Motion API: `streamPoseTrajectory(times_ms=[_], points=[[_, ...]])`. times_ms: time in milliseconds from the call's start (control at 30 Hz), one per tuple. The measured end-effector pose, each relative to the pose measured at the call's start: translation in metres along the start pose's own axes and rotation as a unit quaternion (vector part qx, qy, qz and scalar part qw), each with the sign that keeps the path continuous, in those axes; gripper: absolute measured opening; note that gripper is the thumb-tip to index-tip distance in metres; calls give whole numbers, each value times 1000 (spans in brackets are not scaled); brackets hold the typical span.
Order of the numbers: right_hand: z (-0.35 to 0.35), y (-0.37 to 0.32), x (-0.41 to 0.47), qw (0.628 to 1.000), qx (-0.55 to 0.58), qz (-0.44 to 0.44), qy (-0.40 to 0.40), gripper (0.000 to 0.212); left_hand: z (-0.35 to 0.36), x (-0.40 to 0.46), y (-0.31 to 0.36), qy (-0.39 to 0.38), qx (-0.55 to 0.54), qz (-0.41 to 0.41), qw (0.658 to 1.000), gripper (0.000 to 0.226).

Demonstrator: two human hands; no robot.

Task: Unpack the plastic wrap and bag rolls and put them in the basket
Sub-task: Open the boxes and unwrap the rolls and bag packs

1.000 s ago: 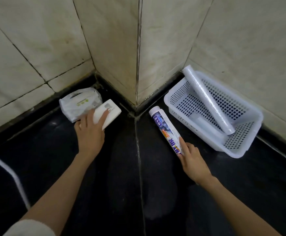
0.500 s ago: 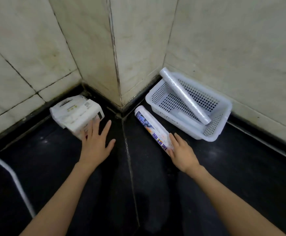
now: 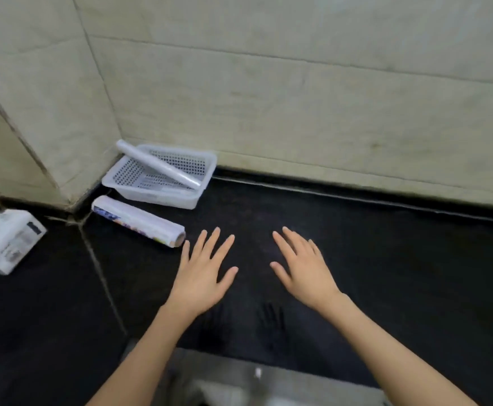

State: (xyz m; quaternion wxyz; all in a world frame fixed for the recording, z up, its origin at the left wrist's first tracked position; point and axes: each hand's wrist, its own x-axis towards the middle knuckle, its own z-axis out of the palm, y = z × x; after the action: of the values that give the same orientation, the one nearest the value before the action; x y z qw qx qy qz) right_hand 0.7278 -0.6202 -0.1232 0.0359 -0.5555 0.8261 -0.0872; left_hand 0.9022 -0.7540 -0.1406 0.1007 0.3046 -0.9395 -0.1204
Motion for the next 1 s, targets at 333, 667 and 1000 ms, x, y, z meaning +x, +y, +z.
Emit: streamPoseTrajectory(times_ms=[333,667,1000], points=[[-72,172,-249,962,-37,261,67,62,61,-4,269,-47,-22,239,970,65],[-121,341,-414,889,-68,436,118,63,138,27,521,-83,-58,411,906,62],[-193,534,-483,856,-91,484,157,63,184,96,760,-84,-84,468,876,62]])
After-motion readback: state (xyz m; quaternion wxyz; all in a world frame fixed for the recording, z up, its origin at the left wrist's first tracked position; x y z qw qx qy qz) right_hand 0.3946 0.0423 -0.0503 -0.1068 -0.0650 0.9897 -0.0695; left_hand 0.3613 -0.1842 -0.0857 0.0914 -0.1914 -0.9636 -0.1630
